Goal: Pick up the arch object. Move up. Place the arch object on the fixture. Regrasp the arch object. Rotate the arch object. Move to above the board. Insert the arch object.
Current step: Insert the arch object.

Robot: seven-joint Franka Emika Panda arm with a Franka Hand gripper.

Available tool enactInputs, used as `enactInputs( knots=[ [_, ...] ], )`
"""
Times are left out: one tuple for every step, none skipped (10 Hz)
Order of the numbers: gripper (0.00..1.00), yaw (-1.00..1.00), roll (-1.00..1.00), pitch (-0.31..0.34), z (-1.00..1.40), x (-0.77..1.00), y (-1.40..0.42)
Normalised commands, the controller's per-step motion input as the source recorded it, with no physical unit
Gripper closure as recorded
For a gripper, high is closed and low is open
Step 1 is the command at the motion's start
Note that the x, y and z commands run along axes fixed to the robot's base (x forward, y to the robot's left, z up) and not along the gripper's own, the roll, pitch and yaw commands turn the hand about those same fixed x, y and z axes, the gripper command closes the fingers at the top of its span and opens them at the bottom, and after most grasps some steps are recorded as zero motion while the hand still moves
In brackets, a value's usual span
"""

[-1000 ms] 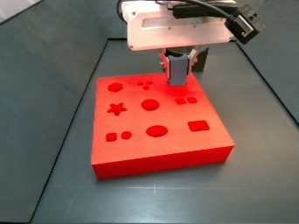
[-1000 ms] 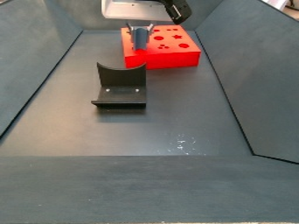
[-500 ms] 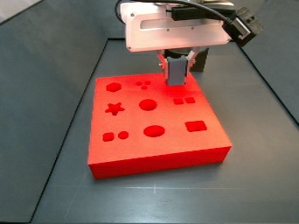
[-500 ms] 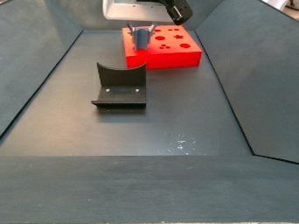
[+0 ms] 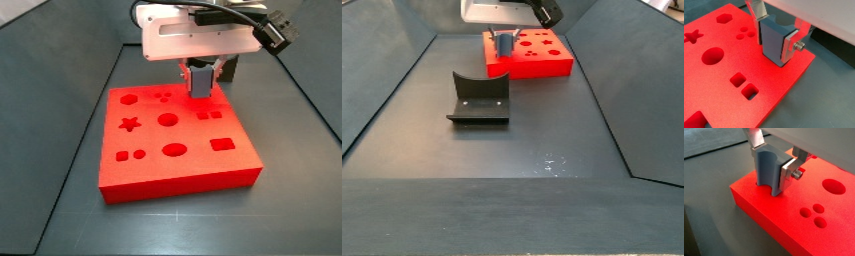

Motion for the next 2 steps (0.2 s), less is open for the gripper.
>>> enactInputs(
  knots=[
    [1.00,0.00,0.01,0.000,0.00,0.00,0.00],
    [1.00,0.00,0.02,0.000,-0.05,0.00,0.00]
  ],
)
